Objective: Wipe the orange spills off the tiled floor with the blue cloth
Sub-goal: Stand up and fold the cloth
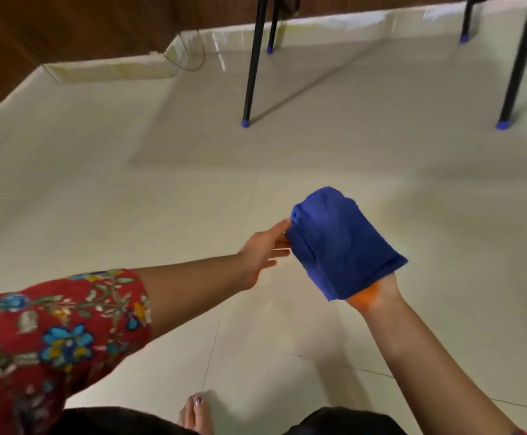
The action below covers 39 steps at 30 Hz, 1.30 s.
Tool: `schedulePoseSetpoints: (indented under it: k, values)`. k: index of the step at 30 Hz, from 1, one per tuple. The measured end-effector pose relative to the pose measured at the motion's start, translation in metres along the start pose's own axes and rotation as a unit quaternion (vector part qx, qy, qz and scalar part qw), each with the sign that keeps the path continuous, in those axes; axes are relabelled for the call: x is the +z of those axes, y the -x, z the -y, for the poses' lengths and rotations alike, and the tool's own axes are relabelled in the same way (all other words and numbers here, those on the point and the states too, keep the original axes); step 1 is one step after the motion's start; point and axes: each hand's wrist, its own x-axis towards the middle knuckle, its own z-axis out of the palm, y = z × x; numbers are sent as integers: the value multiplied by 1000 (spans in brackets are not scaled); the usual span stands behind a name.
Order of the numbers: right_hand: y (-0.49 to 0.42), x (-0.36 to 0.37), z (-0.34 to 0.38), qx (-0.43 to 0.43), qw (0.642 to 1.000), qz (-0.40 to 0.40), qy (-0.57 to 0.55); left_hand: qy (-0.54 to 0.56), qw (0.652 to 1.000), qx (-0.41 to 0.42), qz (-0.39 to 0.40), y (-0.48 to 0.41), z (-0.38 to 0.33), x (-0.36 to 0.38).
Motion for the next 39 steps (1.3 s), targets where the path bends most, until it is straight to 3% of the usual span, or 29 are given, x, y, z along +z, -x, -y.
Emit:
schedulePoseSetpoints:
  k: [1, 3, 5, 10, 15, 18, 20, 22, 33, 39]
  values:
    - [-2, -1, 3, -10, 992, -16, -123, -12, 1000, 25, -6, 2, -8, -5]
    - [4, -9, 14, 0, 964, 36, -265, -9, 998, 64, -22, 6, -29, -15]
    - [16, -6, 26, 26, 961, 50, -271, -3, 995, 93, -35, 16, -45, -22]
    - [73, 29, 96, 10, 984, 71, -162, 30, 995, 72, -56, 73, -96, -46]
    - [164, 84, 177, 26, 999, 10, -17, 99, 994, -32, -39, 160, -162, -70]
    - [234, 120, 228, 49, 983, -22, 175, 159, 980, -108, 59, 233, -216, -82]
    - [290, 144, 260, 37, 967, -5, 251, 194, 967, -117, 116, 289, -251, -88]
    - [343, 161, 289, 8, 951, 18, 307, 207, 966, -98, 122, 340, -282, -88]
    - [518, 179, 446, -156, 954, -53, 249, 94, 995, 34, -28, 513, -406, -103]
    - [552, 175, 521, -231, 940, -8, 249, -51, 994, 49, -80, 525, -445, -103]
